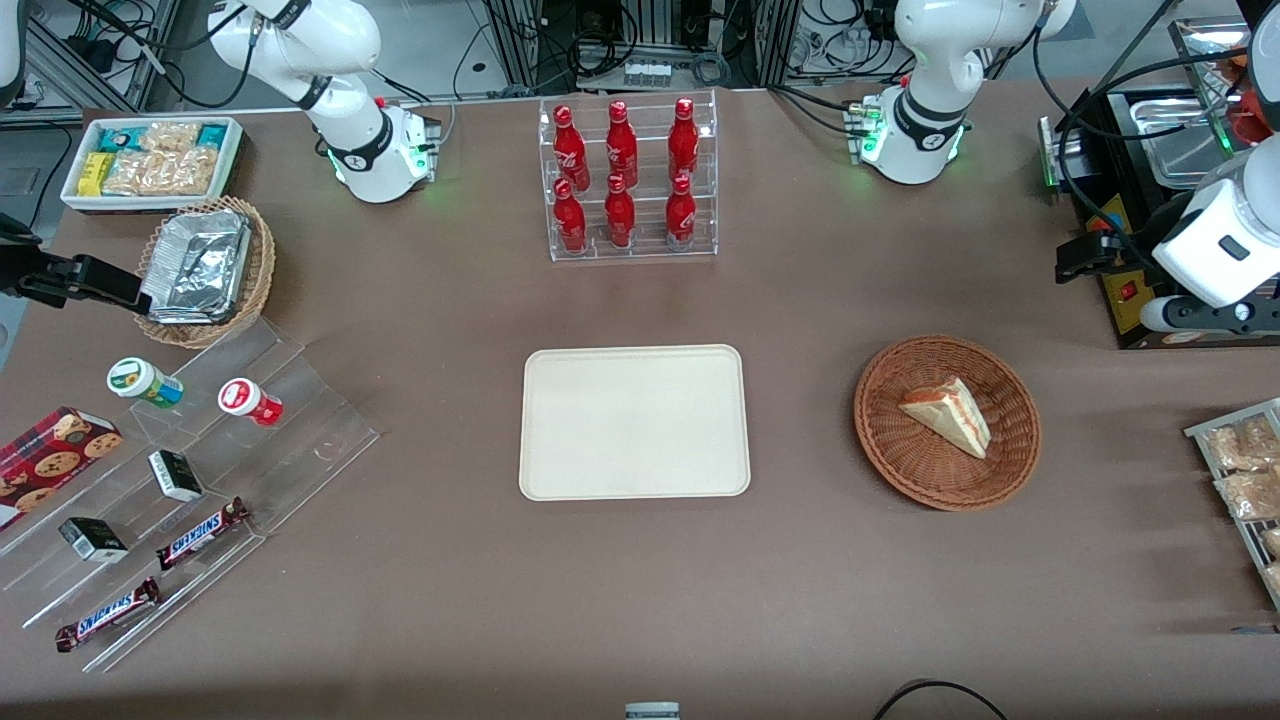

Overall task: Place sandwich from basket to tray
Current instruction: 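Move the left gripper down over the wrapped sandwich in the wicker basket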

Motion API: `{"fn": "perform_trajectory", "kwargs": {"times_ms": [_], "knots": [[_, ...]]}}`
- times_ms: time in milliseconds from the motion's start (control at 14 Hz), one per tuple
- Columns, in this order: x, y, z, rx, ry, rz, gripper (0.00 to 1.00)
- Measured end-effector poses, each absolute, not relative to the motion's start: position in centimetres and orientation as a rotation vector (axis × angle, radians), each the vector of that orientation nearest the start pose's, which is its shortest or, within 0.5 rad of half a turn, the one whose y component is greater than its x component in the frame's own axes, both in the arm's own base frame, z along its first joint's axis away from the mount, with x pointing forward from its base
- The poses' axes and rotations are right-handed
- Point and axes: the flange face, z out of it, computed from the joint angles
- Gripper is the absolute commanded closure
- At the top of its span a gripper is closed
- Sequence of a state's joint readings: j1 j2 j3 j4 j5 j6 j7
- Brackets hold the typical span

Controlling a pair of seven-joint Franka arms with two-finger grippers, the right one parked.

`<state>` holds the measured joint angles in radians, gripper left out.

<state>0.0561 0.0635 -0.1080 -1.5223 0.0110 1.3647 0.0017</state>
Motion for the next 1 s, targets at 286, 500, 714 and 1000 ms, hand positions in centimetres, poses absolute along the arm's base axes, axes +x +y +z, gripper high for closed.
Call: {"fn": "perform_trajectory", "kwargs": {"times_ms": [286, 500, 714, 1000], "knots": [[55.0, -2.3, 59.3, -3.092, 0.074, 0.357, 0.0], [55.7, -1.7, 56.8, -3.039, 0.0, 0.401, 0.0], [56.8, -1.9, 51.2, -3.027, -0.137, 0.357, 0.0], [55.8, -2.3, 44.0, -2.973, -0.544, 0.237, 0.0]]}}
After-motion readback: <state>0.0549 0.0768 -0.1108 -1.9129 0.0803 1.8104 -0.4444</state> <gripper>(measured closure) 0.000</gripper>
